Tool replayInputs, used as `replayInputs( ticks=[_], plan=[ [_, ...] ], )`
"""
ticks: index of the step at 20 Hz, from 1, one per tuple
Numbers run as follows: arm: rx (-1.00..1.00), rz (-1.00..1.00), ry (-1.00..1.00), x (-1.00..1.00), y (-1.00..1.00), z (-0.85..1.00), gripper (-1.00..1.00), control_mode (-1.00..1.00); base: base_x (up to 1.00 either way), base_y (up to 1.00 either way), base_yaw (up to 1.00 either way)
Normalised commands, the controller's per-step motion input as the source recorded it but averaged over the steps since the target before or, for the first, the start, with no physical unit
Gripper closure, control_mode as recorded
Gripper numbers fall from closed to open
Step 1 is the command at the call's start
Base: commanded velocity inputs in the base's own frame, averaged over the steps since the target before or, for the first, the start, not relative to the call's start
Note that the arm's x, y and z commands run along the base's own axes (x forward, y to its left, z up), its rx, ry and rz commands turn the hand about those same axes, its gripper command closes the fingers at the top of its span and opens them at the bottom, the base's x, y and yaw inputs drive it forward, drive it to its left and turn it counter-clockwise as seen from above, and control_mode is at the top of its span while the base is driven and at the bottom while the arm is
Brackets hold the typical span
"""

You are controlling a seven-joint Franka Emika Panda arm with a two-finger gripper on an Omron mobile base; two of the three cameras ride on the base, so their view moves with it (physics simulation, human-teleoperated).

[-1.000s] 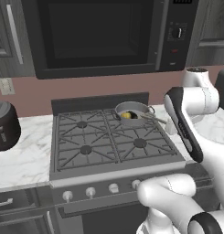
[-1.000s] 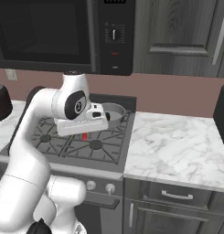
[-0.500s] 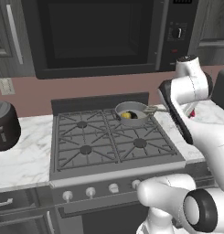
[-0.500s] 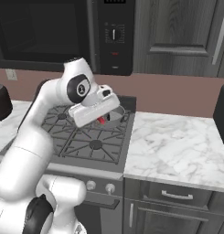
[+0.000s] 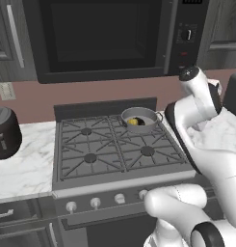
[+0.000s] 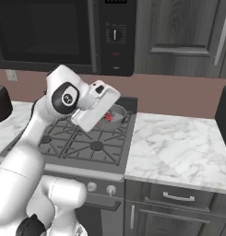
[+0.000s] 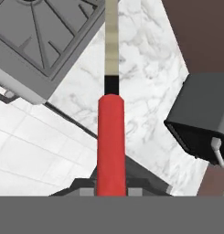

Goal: Put the eggplant and squash in the pot. Retrieve the spatula and lightly stir the vegetables in the pot.

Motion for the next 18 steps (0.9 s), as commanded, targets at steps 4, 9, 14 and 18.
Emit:
replayInputs(
  ticks=[4, 9, 14, 18],
  plan=[
    [-0.11, 0.05, -0.08, 0.20, -0.03, 0.02, 1.00, -1.00, 0.00, 0.00, 0.00],
    [-0.01, 0.03, 0.10, 0.64, 0.00, -0.23, 1.00, -1.00, 0.00, 0.00, 0.00],
    [-0.04, 0.03, 0.04, 0.68, 0.00, 0.00, 1.00, -1.00, 0.00, 0.00, 0.00],
    [-0.06, 0.00, 0.00, 0.26, 0.07, 0.00, 1.00, -1.00, 0.00, 0.00, 0.00]
  ],
)
